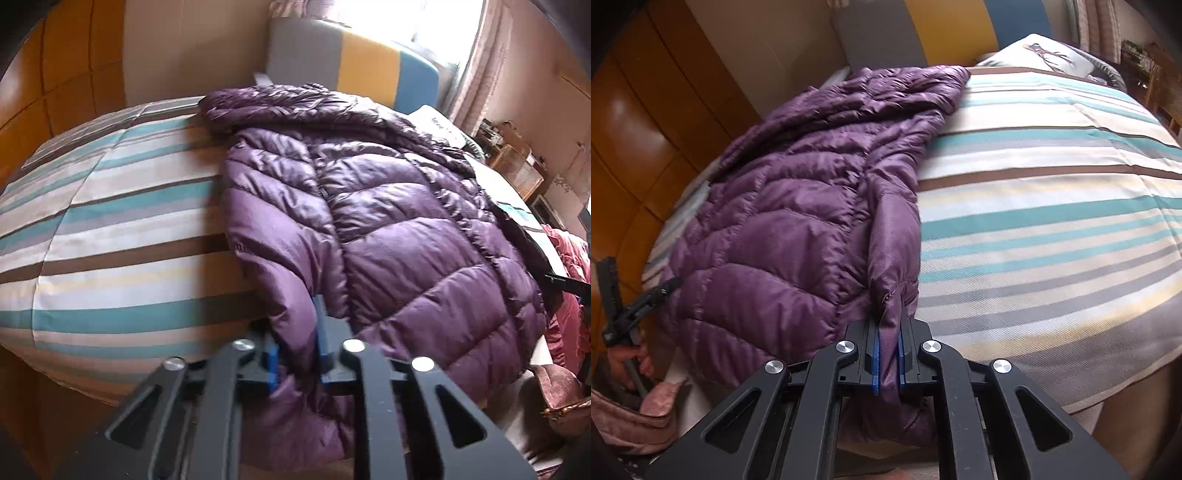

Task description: Fold large clothes

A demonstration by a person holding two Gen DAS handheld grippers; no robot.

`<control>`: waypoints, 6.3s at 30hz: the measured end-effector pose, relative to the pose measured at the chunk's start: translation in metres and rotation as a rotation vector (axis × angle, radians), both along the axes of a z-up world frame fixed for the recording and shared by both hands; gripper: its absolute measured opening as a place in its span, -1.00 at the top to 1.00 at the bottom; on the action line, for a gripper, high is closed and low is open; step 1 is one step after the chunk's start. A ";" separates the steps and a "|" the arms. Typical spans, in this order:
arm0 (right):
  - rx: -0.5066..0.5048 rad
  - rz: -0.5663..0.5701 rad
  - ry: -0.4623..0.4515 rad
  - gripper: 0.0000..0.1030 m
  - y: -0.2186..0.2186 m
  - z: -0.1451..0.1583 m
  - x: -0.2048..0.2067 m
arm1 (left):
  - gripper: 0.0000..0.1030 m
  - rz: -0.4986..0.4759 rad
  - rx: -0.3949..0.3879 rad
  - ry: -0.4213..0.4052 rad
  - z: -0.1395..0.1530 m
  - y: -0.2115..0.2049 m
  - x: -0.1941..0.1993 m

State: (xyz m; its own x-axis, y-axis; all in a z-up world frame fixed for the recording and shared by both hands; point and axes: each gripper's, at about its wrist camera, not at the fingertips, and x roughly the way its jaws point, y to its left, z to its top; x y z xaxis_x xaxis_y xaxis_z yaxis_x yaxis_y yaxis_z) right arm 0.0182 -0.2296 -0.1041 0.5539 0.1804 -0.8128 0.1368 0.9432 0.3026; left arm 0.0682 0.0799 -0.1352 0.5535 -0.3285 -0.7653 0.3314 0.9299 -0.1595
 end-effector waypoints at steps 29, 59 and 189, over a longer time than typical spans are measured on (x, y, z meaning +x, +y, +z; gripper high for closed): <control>0.658 0.059 -0.397 0.92 -0.072 0.074 0.024 | 0.84 0.027 -0.396 -0.020 0.085 0.067 0.040; 0.737 -0.380 -0.371 -0.51 -0.144 -0.017 0.181 | -0.90 0.300 -0.426 -0.034 0.062 0.029 0.251; -0.200 -0.187 -0.112 0.76 -0.065 -0.024 0.291 | 0.38 0.330 -0.026 -0.013 0.011 -0.065 0.296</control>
